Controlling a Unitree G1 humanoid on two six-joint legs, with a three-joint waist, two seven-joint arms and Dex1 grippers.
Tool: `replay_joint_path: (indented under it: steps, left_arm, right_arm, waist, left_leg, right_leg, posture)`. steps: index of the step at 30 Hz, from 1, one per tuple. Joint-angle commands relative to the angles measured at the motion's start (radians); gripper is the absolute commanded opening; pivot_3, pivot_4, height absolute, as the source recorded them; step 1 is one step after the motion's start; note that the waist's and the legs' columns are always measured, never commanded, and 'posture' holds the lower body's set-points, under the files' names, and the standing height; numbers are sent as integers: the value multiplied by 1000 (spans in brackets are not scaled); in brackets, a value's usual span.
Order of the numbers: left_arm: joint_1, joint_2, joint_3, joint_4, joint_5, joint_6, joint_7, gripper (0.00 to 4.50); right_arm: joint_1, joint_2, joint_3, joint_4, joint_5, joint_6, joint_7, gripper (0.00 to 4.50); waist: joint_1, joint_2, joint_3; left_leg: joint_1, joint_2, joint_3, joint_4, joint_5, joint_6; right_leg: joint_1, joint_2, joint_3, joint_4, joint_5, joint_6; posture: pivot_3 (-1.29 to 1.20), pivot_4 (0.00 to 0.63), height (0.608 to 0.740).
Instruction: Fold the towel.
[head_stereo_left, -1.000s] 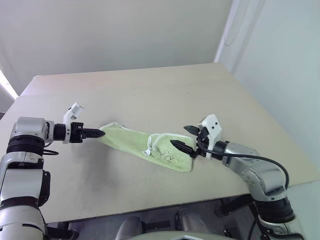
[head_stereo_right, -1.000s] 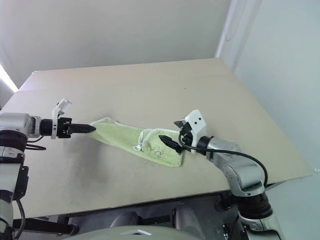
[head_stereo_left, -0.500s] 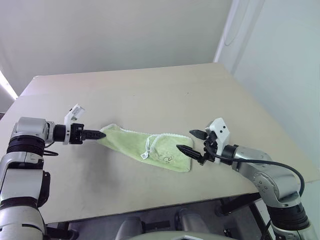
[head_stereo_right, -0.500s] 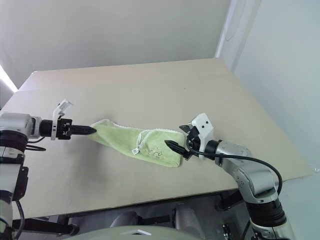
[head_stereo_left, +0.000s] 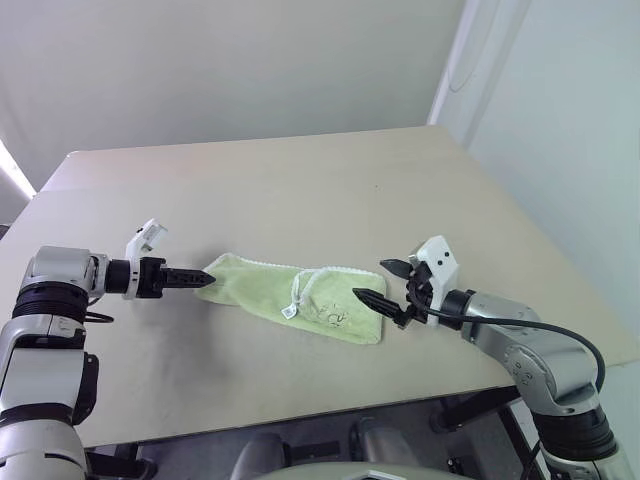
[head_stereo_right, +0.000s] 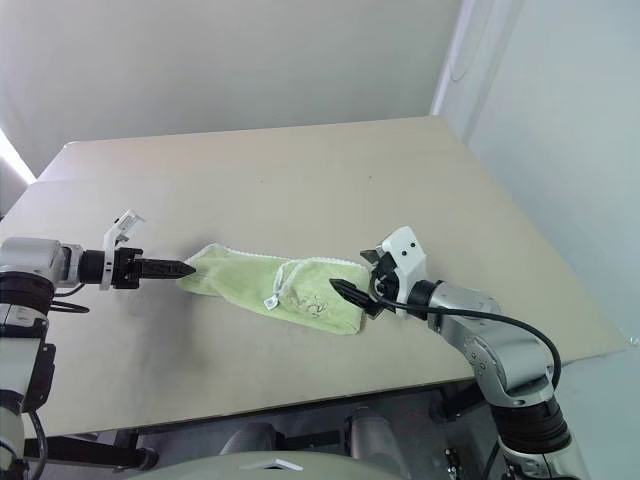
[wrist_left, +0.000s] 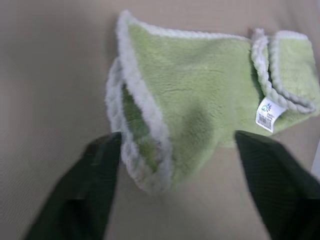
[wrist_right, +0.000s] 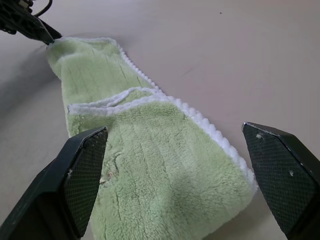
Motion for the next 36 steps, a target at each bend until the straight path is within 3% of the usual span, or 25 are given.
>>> replay_joint_path:
  steps: [1, 10, 29, 32, 36]
  left_arm:
    - [-59, 38, 30, 57, 8, 11, 17, 3846]
    - [-65, 0, 2, 192, 49, -27, 21, 3846]
    - [-54, -126, 26, 190, 37, -3, -27, 3846]
    - [-55, -135, 32, 179, 35, 10, -27, 3227]
    - [-50, -138, 41, 166, 27, 30, -34, 1822]
  right_arm:
    - [-28, 19, 12, -1, -9, -20, -8, 4500]
    - [-48, 44, 28, 37, -40, -36, -16, 4500]
    - [-15, 1, -11, -31, -13, -16, 22, 4500]
    - [5, -46, -2, -68, 2, -24, 75, 4500]
    - [35, -109, 12, -117, 16, -29, 142, 4500]
  waist:
    - [1, 0, 0]
    - [2, 0, 0]
    - [33, 2, -2]
    - [32, 2, -2]
    - [27, 2, -2]
  left_leg:
    - [0, 0, 0, 0, 0, 0]
    - [0, 0, 0, 0, 0, 0]
    - [0, -2, 0, 3, 0, 0]
    - [0, -3, 0, 4, 0, 0]
    - [0, -3, -1, 6, 0, 0]
  right_leg:
    - [0, 0, 0, 0, 0, 0]
    - [0, 0, 0, 0, 0, 0]
    - [3, -3, 0, -1, 0, 0]
    - [4, -3, 0, -1, 0, 0]
    - [4, -2, 0, 0, 0, 0]
  posture:
    - [0, 0, 740]
    - [0, 0, 740]
    - [0, 0, 740]
    - [0, 0, 740]
    - [0, 0, 740]
